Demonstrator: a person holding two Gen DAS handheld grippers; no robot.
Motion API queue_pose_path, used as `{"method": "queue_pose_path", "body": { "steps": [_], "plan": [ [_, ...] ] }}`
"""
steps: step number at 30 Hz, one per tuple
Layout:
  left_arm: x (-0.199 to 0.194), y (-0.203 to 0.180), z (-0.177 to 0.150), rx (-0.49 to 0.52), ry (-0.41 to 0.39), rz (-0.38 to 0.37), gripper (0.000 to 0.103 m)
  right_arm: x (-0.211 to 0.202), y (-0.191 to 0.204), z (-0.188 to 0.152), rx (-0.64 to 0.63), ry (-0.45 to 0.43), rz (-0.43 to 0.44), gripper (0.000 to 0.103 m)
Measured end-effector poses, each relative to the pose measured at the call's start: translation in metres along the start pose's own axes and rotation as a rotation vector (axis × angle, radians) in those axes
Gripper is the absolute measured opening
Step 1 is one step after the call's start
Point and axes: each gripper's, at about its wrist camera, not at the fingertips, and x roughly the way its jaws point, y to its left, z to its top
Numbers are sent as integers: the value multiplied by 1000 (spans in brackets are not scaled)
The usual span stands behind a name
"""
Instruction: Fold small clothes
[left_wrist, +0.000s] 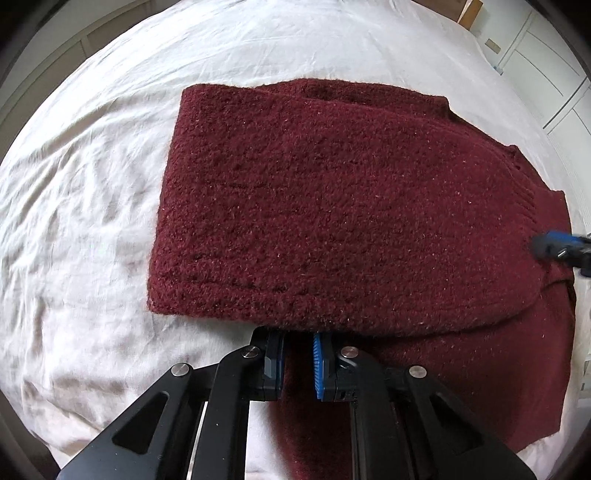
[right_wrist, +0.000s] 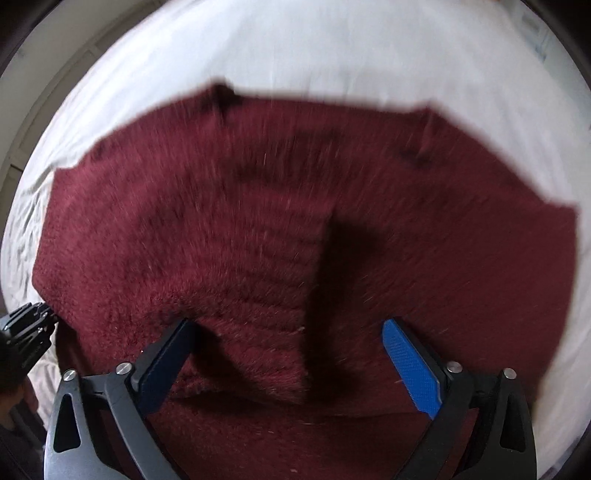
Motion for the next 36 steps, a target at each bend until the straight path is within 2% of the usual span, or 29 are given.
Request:
{"method": "queue_pose_path", "body": {
  "steps": [1, 2, 3, 4, 5, 6, 7, 13, 18, 22, 26, 31, 36],
  "plan": [
    [-3, 5, -4, -5, 2, -7, 10, 2, 1, -1, 0, -6, -9, 96],
    [-3, 6, -4, -12, 4, -15, 10, 2, 2, -2, -5, -13, -14, 84],
    [-3, 9, -5, -17, 6, -22, 10, 1, 3, -2, -9, -14, -11, 62],
    [-7, 13, -8, -20, 6, -25, 10, -2, 4, -3, -16, -14, 0, 50],
    [-9, 14, -9, -22, 6, -29, 10, -8, 7, -2, -27, -16, 16, 26],
    [-10, 15, -10, -21, 4, -29, 10, -12, 9, -1, -37, -19, 23, 11],
    [-7, 19, -8, -20, 2, -28, 10, -16, 9, 0, -46, -24, 20, 7],
    [-16, 25, -7, -29, -5, -42, 10, -57, -1, -2, -34, -140, 66, 6],
    [-31, 30, -6, -29, -14, -55, 10, -91, -16, -10, -33, -220, -28, 6],
    [-45, 31, -8, -5, -51, -19, 10, -101, -45, -16, 8, -223, -70, 6],
    [-49, 29, -4, 34, -60, 8, 10, -102, -69, -23, 48, -217, -65, 6],
    [-39, 24, -1, 83, -38, 66, 11, -99, -74, -31, 52, -204, -47, 6],
    [-42, 24, -3, 91, -27, 75, 11, -91, -74, -30, 49, -199, -44, 6]
  ]
}}
